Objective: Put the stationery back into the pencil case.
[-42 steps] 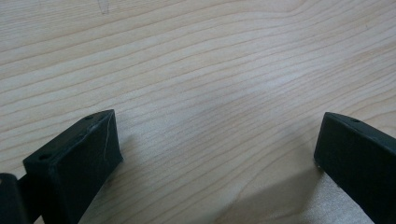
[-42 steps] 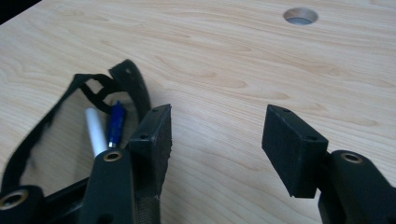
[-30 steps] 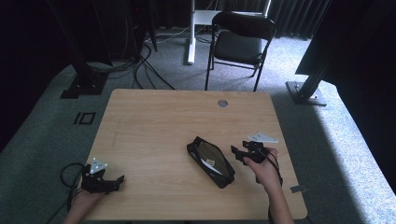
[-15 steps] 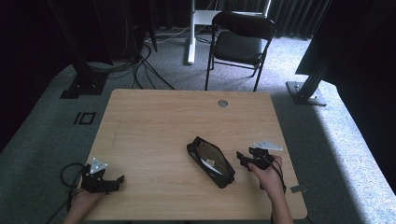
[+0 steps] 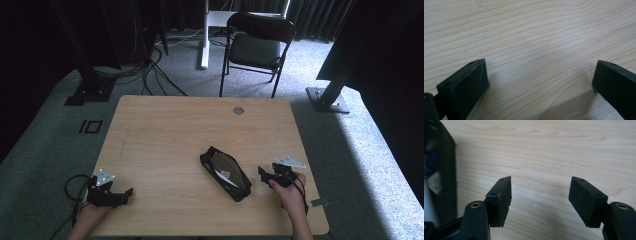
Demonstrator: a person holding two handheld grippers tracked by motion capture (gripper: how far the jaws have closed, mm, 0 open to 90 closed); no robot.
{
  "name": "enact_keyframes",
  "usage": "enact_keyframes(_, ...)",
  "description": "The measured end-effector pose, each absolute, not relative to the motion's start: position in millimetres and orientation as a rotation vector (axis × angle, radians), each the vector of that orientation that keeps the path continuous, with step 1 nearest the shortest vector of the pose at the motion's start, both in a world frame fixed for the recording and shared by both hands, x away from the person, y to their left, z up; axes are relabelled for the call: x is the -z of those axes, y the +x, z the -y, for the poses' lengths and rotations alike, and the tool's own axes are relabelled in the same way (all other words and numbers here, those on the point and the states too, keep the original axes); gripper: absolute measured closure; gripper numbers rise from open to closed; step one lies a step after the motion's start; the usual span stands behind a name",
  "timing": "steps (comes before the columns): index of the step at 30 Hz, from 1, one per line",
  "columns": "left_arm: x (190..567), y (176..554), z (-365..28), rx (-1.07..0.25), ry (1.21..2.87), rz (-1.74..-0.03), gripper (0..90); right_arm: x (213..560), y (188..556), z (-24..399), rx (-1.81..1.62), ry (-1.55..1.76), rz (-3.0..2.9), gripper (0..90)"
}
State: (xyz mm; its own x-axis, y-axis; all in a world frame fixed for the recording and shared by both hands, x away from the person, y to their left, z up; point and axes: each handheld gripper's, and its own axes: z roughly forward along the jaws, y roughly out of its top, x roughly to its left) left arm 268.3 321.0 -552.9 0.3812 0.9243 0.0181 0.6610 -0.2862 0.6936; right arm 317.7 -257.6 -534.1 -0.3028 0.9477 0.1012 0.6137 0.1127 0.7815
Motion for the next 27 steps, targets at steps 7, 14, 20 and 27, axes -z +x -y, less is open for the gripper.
enact_keyframes(7,553,268,-321,-0.569,2.045,-1.357,0.6,538,313,261,-0.989,1.53,-1.918,33.7)
enact_keyframes(14,553,268,-321,-0.569,2.045,-1.356,0.6,544,308,270,-0.958,1.583,-1.887,31.8)
enact_keyframes(20,553,268,-321,-0.569,2.045,-1.356,0.6,547,302,278,-0.919,1.601,-1.869,31.1)
enact_keyframes(27,553,268,-321,-0.569,2.045,-1.356,0.6,548,295,290,-0.878,1.637,-1.817,29.5)
